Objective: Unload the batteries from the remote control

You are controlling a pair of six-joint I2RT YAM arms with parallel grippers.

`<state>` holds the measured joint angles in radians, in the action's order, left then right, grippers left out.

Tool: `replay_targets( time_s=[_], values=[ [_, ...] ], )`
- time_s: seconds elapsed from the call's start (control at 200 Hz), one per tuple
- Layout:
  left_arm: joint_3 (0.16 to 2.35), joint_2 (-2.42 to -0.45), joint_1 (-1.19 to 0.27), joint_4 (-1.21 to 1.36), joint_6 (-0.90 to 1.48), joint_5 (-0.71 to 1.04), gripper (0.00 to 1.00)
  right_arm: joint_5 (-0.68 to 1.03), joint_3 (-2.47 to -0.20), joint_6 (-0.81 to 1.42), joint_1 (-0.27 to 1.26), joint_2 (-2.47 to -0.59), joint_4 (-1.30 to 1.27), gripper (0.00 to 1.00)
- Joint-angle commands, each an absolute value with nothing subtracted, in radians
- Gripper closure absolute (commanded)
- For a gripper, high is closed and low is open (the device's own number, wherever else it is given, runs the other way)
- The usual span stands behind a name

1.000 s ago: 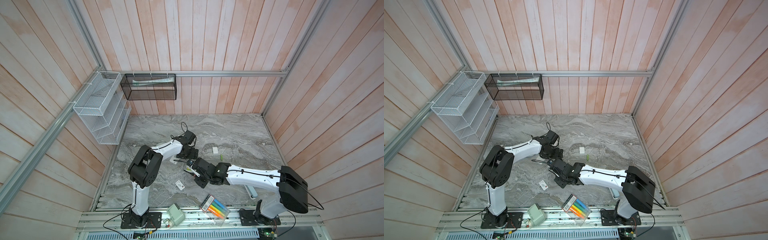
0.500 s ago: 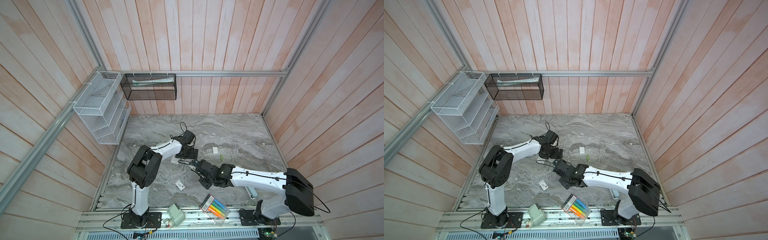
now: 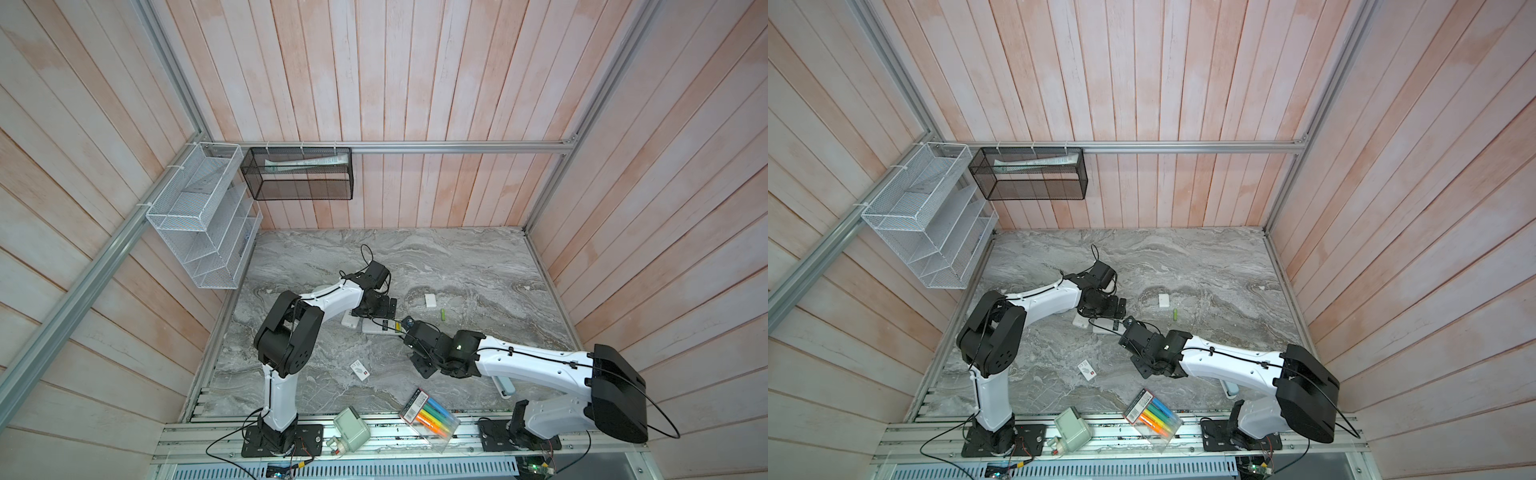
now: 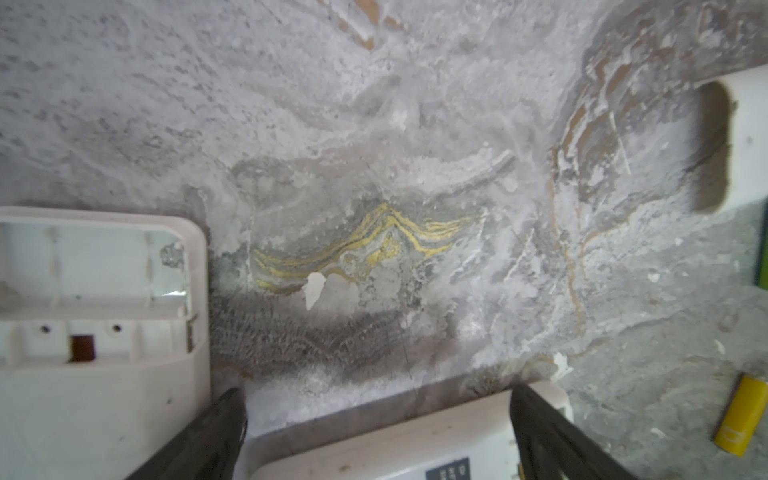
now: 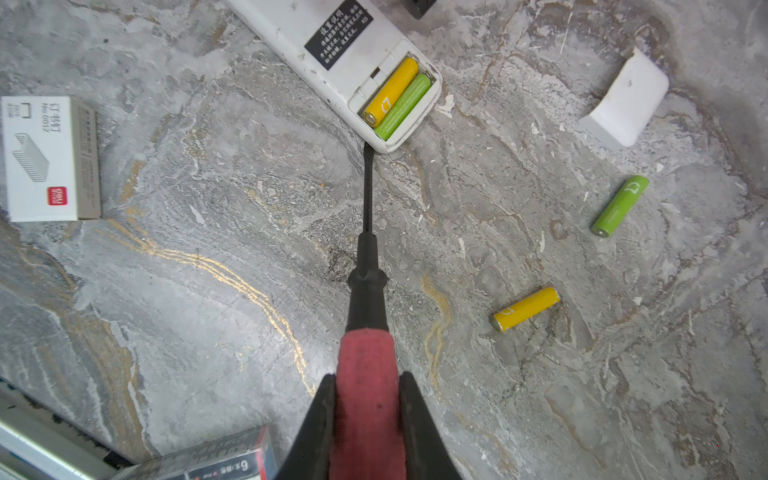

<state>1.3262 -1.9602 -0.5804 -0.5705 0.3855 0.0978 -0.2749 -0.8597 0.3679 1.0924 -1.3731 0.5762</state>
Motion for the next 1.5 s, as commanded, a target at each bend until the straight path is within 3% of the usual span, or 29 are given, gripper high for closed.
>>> replay_targets(
  time_s=[0.0, 0.425, 0.81, 1.01, 1.495],
  values=[
    [1.298, -1.929, -0.574, -0.546, 0.373, 0.113, 0.0, -0.293, -0.834, 0.406, 1.066, -1.336, 0.569, 1.0],
    [1.204, -1.866, -0.549, -0.468, 0.346, 0.132, 0.0, -0.208, -0.8, 0.432, 1.011, -1.244, 0.516, 1.0],
    [1.318, -1.949, -0.541, -0.559, 0.426, 0.032, 0.03, -0.133, -0.753, 0.425, 1.011, -1.148, 0.395, 1.0],
    [1.252, -1.924, -0.548, -0.456, 0.425, 0.163, 0.05, -0.115, -0.731, 0.421, 1.003, -1.14, 0.376, 1.0],
    [1.183, -1.898, -0.615, -0.526, 0.451, 0.139, 0.05, -0.073, -0.678, 0.438, 0.93, -1.14, 0.352, 1.0]
  ],
)
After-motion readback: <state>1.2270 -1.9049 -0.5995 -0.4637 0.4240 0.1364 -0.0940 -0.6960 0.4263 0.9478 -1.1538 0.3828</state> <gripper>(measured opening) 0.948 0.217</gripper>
